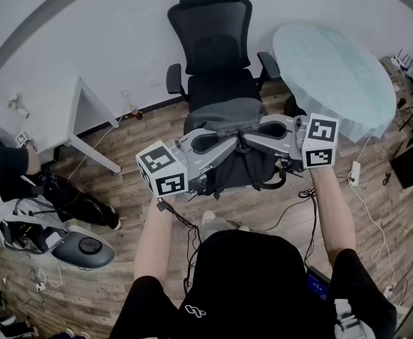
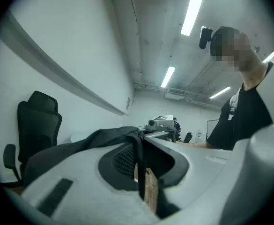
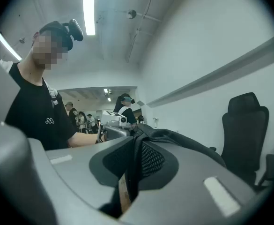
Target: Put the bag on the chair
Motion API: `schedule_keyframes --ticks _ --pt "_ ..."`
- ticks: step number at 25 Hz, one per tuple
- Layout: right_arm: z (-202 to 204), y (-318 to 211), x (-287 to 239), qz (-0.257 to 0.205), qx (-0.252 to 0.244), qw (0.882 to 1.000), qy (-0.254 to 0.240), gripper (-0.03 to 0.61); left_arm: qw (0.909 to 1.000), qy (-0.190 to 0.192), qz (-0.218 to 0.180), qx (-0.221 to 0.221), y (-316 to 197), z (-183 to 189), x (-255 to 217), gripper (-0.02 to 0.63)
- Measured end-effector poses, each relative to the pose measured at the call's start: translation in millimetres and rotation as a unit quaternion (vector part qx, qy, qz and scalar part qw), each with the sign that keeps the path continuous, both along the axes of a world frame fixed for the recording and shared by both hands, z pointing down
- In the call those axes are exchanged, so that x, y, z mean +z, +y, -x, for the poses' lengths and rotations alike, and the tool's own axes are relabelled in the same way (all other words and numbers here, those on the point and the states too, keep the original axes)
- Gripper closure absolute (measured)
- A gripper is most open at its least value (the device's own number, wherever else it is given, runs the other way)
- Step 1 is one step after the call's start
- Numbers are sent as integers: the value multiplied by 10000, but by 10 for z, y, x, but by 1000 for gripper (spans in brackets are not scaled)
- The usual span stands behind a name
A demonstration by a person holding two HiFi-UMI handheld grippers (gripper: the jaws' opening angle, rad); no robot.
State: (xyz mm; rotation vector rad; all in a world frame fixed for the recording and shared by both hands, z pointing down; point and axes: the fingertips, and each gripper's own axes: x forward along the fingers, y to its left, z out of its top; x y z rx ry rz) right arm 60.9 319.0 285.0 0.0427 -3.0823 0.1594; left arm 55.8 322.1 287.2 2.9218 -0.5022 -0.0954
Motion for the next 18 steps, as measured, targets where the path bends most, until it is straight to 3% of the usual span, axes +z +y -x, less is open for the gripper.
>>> schedule_keyframes --ticks 7,18 --pt "-63 114 22 -29 -116 9997 -190 543 9991 -5 -143 -404 105 -61 23 583" --pt "-119 -17 130 111 -309 9990 -292 540 9976 -179 -150 -644 -19 -119 120 583"
